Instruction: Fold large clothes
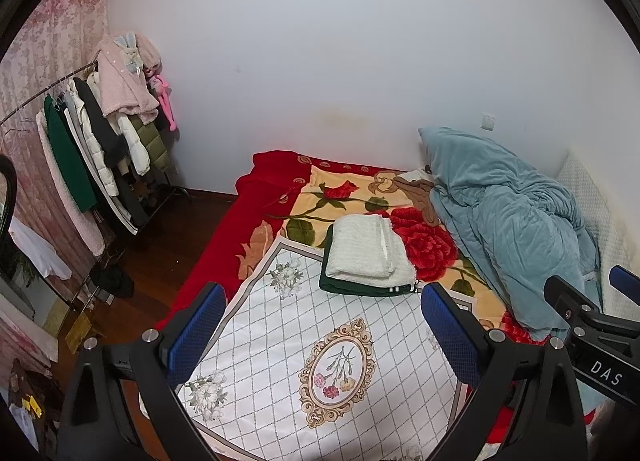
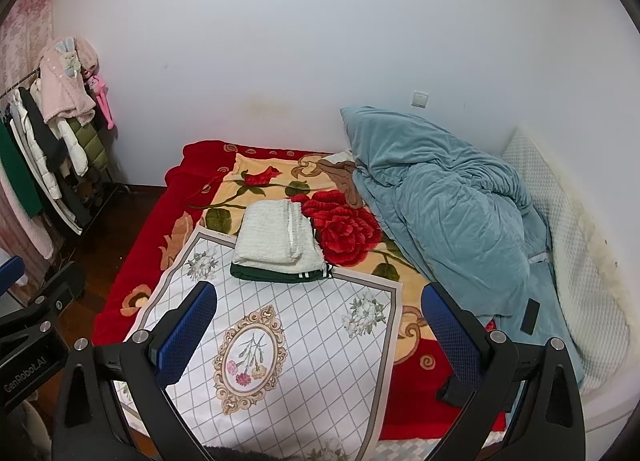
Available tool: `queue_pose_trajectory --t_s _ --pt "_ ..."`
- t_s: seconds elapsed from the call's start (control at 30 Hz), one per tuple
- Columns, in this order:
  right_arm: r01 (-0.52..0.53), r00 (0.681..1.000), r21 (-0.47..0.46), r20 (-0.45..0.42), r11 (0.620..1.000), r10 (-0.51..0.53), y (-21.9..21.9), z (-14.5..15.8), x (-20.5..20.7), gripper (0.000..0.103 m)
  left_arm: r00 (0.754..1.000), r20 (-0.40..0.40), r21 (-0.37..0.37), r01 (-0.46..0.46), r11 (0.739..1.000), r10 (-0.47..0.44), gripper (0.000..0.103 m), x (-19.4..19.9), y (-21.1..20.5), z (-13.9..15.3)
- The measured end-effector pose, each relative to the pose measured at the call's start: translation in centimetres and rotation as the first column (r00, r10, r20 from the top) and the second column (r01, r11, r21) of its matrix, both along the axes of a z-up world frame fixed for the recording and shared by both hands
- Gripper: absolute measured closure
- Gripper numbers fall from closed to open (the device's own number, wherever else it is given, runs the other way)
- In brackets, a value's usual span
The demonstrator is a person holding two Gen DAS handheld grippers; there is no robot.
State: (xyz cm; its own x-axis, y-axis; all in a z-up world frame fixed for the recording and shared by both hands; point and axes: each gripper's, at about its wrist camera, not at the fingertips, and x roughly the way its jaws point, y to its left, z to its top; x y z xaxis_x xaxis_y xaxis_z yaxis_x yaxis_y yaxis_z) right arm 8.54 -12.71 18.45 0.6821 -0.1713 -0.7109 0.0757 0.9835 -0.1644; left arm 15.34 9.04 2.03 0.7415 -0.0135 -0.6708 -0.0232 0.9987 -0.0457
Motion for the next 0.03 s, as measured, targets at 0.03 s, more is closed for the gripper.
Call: queue_pose_trajectory --t_s 0.03 --pt "0.001 1.0 0.0 0.0 1.0 -0.001 0.01 0.0 -0.02 0.0 1.0 0.0 -0.001 -0.001 1.0 0.001 0.003 -0.15 -0.08 -0.05"
